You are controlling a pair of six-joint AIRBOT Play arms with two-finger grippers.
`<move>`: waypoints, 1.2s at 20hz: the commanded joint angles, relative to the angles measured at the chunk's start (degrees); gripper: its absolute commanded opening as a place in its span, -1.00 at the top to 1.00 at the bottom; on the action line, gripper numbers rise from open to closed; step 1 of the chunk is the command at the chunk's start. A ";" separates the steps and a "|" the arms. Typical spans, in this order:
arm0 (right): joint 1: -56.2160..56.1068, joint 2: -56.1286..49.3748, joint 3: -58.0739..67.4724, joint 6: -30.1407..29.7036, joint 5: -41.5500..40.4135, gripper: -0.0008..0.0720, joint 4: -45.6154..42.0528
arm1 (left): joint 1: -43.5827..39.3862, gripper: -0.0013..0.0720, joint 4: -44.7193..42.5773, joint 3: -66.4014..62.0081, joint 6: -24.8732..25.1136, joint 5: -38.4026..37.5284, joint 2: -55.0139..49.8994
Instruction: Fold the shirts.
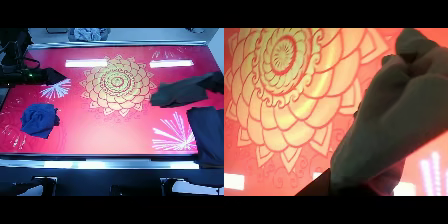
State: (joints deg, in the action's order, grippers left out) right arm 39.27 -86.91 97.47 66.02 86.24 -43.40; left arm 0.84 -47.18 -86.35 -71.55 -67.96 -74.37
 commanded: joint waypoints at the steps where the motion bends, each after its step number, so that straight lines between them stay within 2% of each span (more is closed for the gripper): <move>1: 11.06 1.05 3.26 3.34 5.66 0.84 -0.76 | 0.15 0.87 0.00 0.00 1.75 0.00 0.00; 5: 19.85 1.31 5.79 6.21 6.54 0.84 -0.76 | 0.26 0.87 0.00 0.00 1.75 0.00 0.02; 9: 26.71 3.50 6.27 8.04 3.23 0.84 -0.79 | 0.26 0.87 0.04 0.00 1.70 0.00 0.02; 14: 28.70 4.44 6.25 10.01 2.36 0.84 -3.30 | 0.26 0.87 0.22 -0.02 1.66 0.00 0.04; 16: 28.70 4.52 6.23 12.13 3.41 0.84 -8.81 | 0.26 0.87 0.22 -0.02 1.53 -0.02 0.17; 20: 25.88 8.41 -0.24 12.85 9.53 0.83 -33.33 | 0.24 0.87 0.24 -0.02 1.51 -0.04 0.39; 24: 25.81 16.33 -20.06 12.90 5.03 0.83 -36.85 | 0.13 0.87 0.63 -0.02 0.44 -0.13 0.39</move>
State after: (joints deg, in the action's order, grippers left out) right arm 65.54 -75.29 88.82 78.48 93.21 -73.06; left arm 1.06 -46.89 -86.35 -70.52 -68.01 -74.02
